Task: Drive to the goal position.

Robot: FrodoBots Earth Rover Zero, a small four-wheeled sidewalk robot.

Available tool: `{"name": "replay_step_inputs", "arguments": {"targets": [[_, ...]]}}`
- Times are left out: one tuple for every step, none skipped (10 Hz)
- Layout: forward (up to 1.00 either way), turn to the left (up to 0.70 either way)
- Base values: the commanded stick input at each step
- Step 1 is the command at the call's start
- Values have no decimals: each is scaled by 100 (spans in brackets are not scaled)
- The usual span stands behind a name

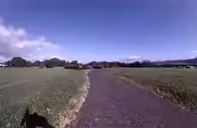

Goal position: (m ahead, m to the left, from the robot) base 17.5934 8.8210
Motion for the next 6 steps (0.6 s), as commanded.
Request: {"name": "replay_step_inputs", "arguments": {"targets": [[70,-11],[70,-9],[70,0],[70,0],[70,0],[70,0]]}}
